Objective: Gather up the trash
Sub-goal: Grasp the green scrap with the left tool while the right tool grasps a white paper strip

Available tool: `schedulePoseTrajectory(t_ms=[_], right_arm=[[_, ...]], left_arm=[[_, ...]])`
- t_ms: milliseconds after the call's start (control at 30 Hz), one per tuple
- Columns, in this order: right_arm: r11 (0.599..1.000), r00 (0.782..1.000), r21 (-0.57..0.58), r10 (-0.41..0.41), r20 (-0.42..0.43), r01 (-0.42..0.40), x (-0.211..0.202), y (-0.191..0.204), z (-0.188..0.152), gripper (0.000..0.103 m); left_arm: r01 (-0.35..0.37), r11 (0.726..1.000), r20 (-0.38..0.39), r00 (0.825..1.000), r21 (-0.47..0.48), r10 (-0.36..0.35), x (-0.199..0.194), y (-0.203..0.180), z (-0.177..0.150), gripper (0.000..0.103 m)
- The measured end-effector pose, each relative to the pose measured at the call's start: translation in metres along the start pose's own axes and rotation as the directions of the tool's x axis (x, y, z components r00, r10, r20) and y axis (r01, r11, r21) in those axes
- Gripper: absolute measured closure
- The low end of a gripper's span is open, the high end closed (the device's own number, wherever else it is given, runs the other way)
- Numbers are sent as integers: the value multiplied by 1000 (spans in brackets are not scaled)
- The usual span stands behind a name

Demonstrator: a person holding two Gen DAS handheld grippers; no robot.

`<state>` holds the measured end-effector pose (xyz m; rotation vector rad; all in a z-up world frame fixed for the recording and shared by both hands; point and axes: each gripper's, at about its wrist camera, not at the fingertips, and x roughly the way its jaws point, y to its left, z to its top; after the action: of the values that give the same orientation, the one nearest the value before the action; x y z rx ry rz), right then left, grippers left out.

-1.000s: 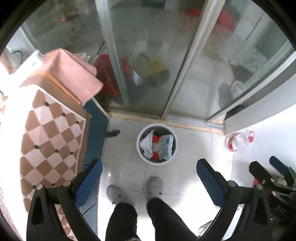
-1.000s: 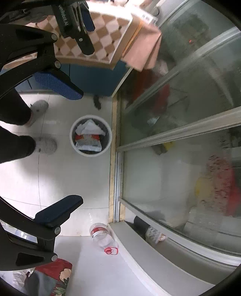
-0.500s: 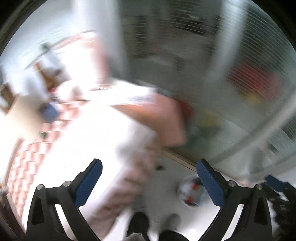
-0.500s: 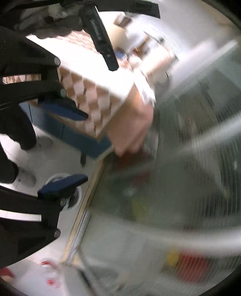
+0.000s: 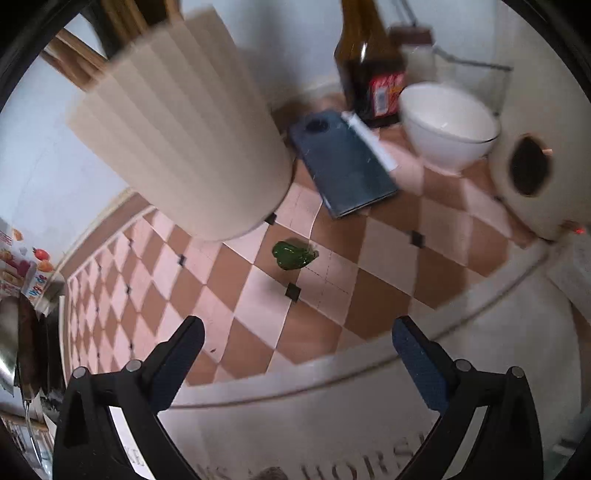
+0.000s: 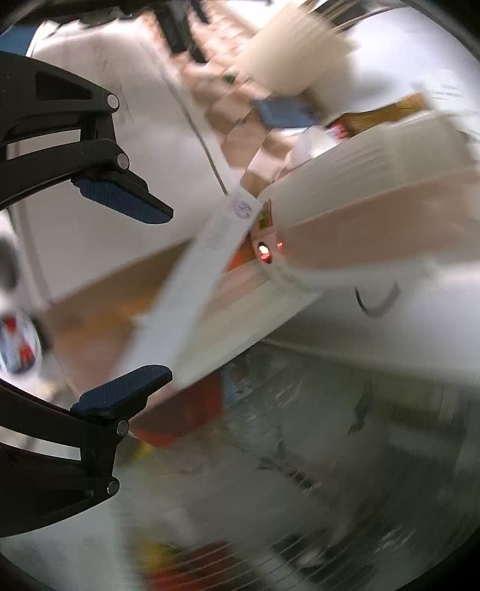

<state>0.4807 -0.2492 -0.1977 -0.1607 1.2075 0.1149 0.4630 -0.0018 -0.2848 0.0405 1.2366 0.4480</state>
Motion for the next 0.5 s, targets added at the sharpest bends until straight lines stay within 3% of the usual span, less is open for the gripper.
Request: schedulePoseTrajectory(t_ms=[133, 200, 267, 367, 400, 433, 500], right_arm=[[987, 992, -158, -7, -130, -14, 57, 16, 30, 22], [977, 991, -204, 32, -127, -58, 62, 17, 22, 21], [975, 978, -203, 46, -206, -88, 73, 14, 13, 21], [971, 968, -232, -1, -251, -59, 82, 10, -1, 20], [970, 967, -235, 2, -253, -63, 81, 10, -3, 24], [969, 965, -230, 25, -262, -87, 79, 11, -3, 45], [972, 960, -208, 51, -274, -111, 75, 15, -3, 55]], left_arm=[[23, 1000, -43, 999, 6, -23, 19, -10, 6, 0], [31, 999, -43, 999, 22, -30, 23, -16, 6, 0], [33, 999, -43, 999, 31, -31, 25, -19, 6, 0], [41, 998, -53, 998, 43, -39, 25, -25, 5, 0], [43, 998, -55, 998, 44, -41, 25, -25, 3, 0], [44, 998, -54, 998, 44, -42, 25, -23, 1, 0], [43, 999, -42, 998, 33, -41, 24, -14, -2, 0]])
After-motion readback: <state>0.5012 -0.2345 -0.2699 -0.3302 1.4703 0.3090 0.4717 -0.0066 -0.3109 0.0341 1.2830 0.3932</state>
